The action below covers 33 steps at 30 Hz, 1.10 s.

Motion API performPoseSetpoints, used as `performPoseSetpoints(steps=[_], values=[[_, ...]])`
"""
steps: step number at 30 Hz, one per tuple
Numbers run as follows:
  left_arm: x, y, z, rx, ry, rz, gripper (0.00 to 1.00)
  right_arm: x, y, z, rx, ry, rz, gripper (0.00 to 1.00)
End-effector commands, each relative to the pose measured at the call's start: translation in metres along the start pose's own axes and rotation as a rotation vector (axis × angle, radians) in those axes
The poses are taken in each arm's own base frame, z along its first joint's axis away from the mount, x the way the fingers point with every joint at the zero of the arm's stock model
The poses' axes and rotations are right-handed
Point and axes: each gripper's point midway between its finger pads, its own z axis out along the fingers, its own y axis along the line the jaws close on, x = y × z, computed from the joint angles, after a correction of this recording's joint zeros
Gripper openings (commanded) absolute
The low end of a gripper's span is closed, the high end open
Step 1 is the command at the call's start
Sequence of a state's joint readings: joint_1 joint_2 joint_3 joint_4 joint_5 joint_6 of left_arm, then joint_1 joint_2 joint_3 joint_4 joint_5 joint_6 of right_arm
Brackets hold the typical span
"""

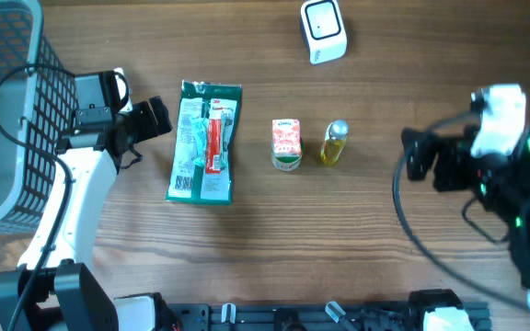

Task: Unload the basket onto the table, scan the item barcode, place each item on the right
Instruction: 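Move the right gripper to the Vim bottle and grasp it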

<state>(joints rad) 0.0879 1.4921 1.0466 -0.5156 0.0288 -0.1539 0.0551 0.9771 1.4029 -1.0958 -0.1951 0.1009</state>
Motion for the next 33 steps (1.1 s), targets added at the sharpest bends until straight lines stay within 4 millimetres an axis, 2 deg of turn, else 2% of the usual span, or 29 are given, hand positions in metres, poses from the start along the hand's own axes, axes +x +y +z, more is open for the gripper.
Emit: performPoseSetpoints(steps=[1, 4, 8, 12, 16, 20, 26, 33], values=[[-0.003, -0.001, -0.001, 0.014, -0.006, 0.015, 1.0, 0.012, 0.013, 0.023, -0.101, 0.13, 0.036, 1.0], [-0.003, -0.001, -0.001, 0.013, -0.006, 0.015, 1.0, 0.02, 0.006, 0.053, -0.087, 0.227, 0.112, 0.98], [-0.003, -0.001, -0.001, 0.014, -0.006, 0.015, 1.0, 0.031, 0.006, 0.091, -0.063, 0.354, 0.215, 0.87], [-0.003, -0.001, -0.001, 0.014, -0.006, 0.015, 1.0, 0.045, 0.012, 0.119, 0.029, 0.539, 0.237, 0.88], [-0.003, -0.001, -0.001, 0.014, -0.006, 0.015, 1.0, 0.068, 0.023, 0.159, 0.058, 0.66, 0.26, 0.95], [-0.003, -0.001, -0.001, 0.014, -0.006, 0.015, 1.0, 0.082, 0.032, 0.179, 0.073, 0.707, 0.236, 0.95], [-0.003, -0.001, -0.001, 0.014, -0.006, 0.015, 1.0, 0.1, 0.027, 0.212, 0.251, 0.699, 0.188, 0.96], [-0.003, -0.001, -0.001, 0.014, -0.006, 0.015, 1.0, 0.125, 0.024, 0.23, 0.286, 0.753, 0.226, 0.9]])
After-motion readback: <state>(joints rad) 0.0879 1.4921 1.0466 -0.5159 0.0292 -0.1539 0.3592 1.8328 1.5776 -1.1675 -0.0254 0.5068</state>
